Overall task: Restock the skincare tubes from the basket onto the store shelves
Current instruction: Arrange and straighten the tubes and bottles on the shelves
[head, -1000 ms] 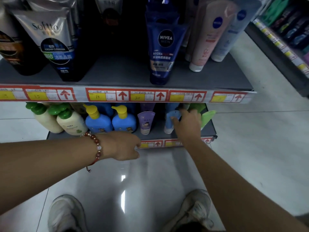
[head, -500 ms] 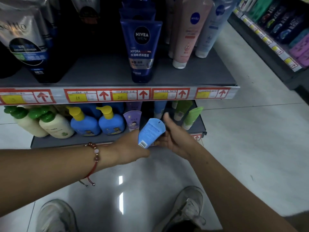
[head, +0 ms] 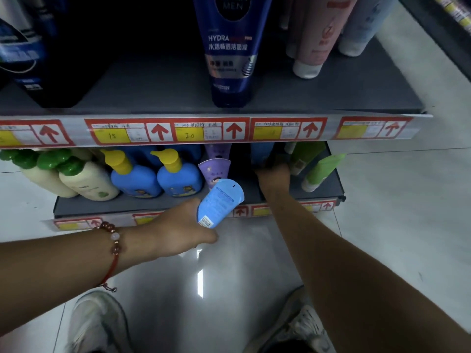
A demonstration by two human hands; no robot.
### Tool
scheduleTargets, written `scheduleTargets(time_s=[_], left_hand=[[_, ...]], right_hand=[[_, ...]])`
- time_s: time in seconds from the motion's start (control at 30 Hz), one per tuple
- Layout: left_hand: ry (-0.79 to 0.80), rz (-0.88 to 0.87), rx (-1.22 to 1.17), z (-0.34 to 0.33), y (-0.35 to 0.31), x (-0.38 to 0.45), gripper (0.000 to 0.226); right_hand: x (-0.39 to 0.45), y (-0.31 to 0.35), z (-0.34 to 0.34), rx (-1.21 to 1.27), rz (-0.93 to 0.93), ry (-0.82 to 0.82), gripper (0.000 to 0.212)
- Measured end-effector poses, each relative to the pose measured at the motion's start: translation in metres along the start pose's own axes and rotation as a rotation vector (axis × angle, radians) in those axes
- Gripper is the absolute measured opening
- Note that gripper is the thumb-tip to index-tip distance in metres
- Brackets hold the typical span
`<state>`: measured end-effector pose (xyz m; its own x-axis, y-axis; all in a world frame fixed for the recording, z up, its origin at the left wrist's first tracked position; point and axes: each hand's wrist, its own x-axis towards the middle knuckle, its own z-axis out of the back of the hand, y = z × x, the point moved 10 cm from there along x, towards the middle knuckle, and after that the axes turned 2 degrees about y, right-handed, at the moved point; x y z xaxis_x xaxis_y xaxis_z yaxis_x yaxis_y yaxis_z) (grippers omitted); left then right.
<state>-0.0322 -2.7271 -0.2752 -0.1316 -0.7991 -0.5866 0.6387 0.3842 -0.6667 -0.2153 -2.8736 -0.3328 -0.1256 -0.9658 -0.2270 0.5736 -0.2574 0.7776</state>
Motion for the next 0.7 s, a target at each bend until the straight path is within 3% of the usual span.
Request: scheduleTargets(time_s=[0.1, 0.23, 0.33, 0.47, 0.63, 0.7], left_hand=[[-0.006, 0.036, -0.011, -0.001, 0.004, 0.003, 0.035], [0.004, 0.040, 0.031, -0.005, -0.001, 0.003, 0.035], [0.004, 0.019, 0.046, -0.007, -0.008, 0.000, 0.035], [0.007, 0.039, 0.016, -0.008, -0.006, -0.004, 0.038], [0.008, 0.078, 0.025, -0.007, 0.000, -0.009, 0.039], [0.011, 0.080, 0.021, -0.006, 0.000, -0.011, 0.039]], right_hand=[[0.000, -0.002, 0.005, -0.021, 0.016, -0.036, 0.050], [-0.008, -0.008, 0.009, -0.056, 0.006, -0.062, 0.045], [-0.014, -0.013, 0.006, -0.151, -0.003, -0.008, 0.061], [-0.020, -0.017, 0.008, -0.246, 0.017, 0.057, 0.043], [-0.025, -0.022, 0.012, -0.238, 0.007, 0.058, 0.060], [-0.025, -0.020, 0.013, -0.198, 0.061, 0.025, 0.053]])
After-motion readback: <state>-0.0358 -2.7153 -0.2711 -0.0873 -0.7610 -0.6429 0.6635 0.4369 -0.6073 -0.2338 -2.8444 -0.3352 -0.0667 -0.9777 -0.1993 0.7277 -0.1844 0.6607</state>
